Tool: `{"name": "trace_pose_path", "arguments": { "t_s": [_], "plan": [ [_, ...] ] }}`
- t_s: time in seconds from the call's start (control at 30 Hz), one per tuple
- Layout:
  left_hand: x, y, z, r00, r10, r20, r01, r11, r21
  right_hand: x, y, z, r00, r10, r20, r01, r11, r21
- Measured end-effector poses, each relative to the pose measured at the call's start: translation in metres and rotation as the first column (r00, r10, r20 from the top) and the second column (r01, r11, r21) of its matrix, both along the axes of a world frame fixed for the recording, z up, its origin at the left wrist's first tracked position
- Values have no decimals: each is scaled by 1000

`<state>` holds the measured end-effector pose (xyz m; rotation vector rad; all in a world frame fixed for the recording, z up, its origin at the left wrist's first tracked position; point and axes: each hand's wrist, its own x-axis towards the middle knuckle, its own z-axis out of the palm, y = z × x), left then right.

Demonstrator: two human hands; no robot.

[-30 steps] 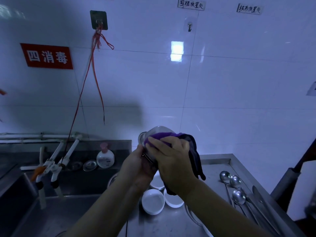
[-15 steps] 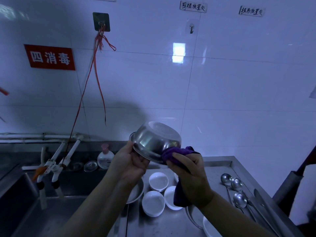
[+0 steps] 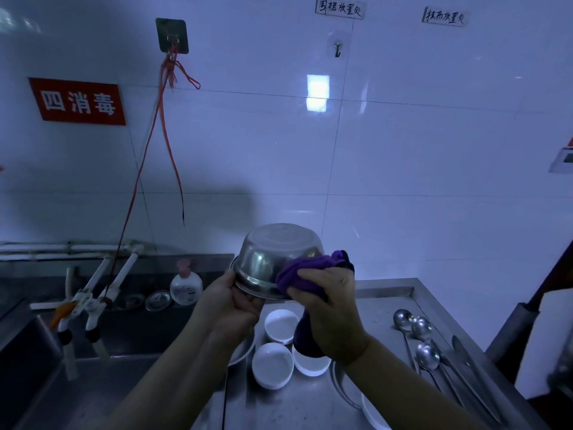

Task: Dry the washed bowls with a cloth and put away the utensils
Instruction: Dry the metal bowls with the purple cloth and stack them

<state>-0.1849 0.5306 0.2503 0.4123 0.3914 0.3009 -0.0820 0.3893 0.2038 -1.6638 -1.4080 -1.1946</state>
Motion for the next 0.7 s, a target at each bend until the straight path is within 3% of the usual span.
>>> {"name": "trace_pose_path", "arguments": {
  "t_s": [0.03, 0.1, 0.23, 0.33, 0.43, 0.53, 0.7],
  "plan": [
    [-1, 0, -1, 1000, 7, -7, -7, 1000, 0, -2, -1, 2, 983, -4, -183, 10, 1000, 30],
    [-2, 0, -3, 1000, 2, -27, -2, 1000, 1, -2, -1, 8, 939, -106, -326, 144, 985, 96],
    [-5, -3, -10, 998, -38, -40, 40, 998, 48, 8, -9, 20, 910, 97, -403, 11, 966, 257],
    [-5, -5, -16, 996, -75, -49, 81, 991, 109, 19, -14, 34, 741, 165, -651, -41, 979, 201],
    [-2, -5, -21, 994, -68, -82, 85, 972, 221, 29, -19, 46, 477, 139, -868, -111, 989, 97],
    [-1, -5, -20, 991, -54, -120, 98, 911, 401, 36, -18, 53, 369, 66, -927, -169, 986, 3],
    [0, 1, -10, 987, 76, -144, 36, 760, 649, 32, -11, 58, 276, 144, -950, -253, 965, 73]
  ]
}}
